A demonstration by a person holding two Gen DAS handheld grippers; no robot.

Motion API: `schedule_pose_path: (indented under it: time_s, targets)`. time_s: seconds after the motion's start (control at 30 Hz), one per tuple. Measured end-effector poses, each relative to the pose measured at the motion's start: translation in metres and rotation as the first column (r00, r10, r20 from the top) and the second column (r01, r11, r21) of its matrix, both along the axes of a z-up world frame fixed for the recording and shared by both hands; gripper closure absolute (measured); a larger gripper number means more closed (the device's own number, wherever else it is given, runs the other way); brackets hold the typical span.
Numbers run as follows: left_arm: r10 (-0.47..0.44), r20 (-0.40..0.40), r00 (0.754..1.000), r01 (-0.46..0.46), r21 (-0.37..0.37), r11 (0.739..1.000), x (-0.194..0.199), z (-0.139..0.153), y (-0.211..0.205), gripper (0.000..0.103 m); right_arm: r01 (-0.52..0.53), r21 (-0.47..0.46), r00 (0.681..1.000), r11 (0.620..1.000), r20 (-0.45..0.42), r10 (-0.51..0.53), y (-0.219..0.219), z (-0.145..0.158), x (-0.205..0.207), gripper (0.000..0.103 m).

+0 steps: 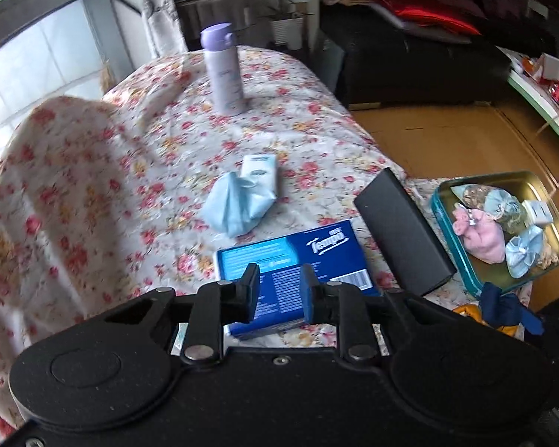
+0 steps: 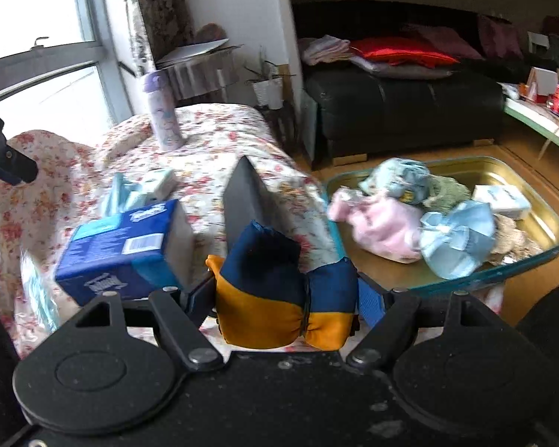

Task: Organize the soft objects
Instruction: 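Lift the plastic packet with the left tool while the right tool carries the cushion toward the tray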

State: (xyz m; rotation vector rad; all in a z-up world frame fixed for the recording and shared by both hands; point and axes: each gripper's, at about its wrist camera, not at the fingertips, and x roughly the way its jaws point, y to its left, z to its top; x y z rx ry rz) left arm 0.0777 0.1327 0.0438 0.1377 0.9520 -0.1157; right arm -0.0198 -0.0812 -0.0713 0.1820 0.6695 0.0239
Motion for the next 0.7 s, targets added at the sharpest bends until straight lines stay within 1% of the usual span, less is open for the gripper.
schedule_pose_path:
  time_s: [0.03, 0.07, 0.1, 0.13, 0.17, 0.2, 0.23, 0.3, 0.4, 0.47, 0.53, 0.6, 0.7]
  targets:
    - [-0.002, 0.001, 1.0, 0.002, 0.001, 1.0, 0.0, 0.0, -0.001, 0.075, 0.011, 0.003, 1.0, 1.0, -0.004, -0.011, -0.004, -0.001, 0.0, 0.026]
    - [-0.003, -0.008, 1.0, 0.003, 0.002, 1.0, 0.002, -0.002, 0.001, 0.064, 0.02, 0.007, 1.0, 1.0, -0.008, -0.02, -0.007, -0.002, 0.0, 0.026]
    - [0.007, -0.021, 1.0, -0.006, 0.005, 1.0, 0.003, -0.005, 0.003, 0.049, 0.03, 0.014, 0.999, 0.999, -0.013, -0.03, -0.012, -0.003, 0.0, 0.026]
    - [0.03, -0.034, 0.999, -0.03, 0.012, 0.999, 0.005, -0.009, 0.008, 0.04, 0.039, 0.02, 0.999, 0.999, -0.019, -0.038, -0.013, -0.004, 0.002, 0.026]
    - [0.047, -0.041, 0.998, -0.046, 0.021, 0.999, 0.006, -0.012, 0.01, 0.024, 0.047, 0.028, 0.999, 0.999, -0.026, -0.046, -0.015, -0.005, 0.003, 0.026]
    - [0.061, -0.054, 0.997, -0.059, 0.036, 0.998, 0.007, -0.017, 0.014, 0.022, 0.05, 0.036, 0.998, 0.998, -0.033, -0.049, -0.016, -0.006, 0.004, 0.026]
    - [0.074, -0.08, 0.994, -0.071, 0.047, 0.996, 0.008, -0.024, 0.019, 0.022, 0.05, 0.041, 0.998, 0.998, -0.036, -0.049, -0.017, -0.007, 0.005, 0.026]
    - [0.111, -0.145, 0.983, -0.106, 0.043, 0.993, 0.013, -0.041, 0.031, 0.022, 0.045, 0.04, 0.998, 0.998, -0.035, -0.044, -0.015, -0.007, 0.006, 0.026]
    - [0.19, -0.237, 0.953, -0.191, 0.02, 0.981, 0.019, -0.069, 0.052, 0.022, 0.028, 0.031, 0.999, 0.999, -0.03, -0.027, -0.01, -0.007, 0.005, 0.026]
    - [0.232, -0.281, 0.931, -0.23, 0.042, 0.972, 0.021, -0.087, 0.06, 0.022, 0.018, 0.023, 0.999, 1.0, -0.027, -0.018, -0.008, -0.007, 0.003, 0.026]
    - [0.239, -0.318, 0.917, -0.225, 0.08, 0.971, 0.024, -0.103, 0.062, 0.022, 0.013, 0.018, 1.0, 1.0, -0.027, -0.013, -0.006, -0.007, 0.003, 0.026]
    - [0.229, -0.348, 0.909, -0.203, 0.111, 0.973, 0.025, -0.118, 0.059, 0.022, 0.013, 0.017, 0.999, 1.0, -0.03, -0.012, -0.006, -0.007, 0.004, 0.026]
    - [0.217, -0.385, 0.897, -0.172, 0.147, 0.974, 0.031, -0.131, 0.053, 0.022, 0.013, 0.009, 0.999, 1.0, -0.036, -0.012, -0.005, -0.008, 0.005, 0.026]
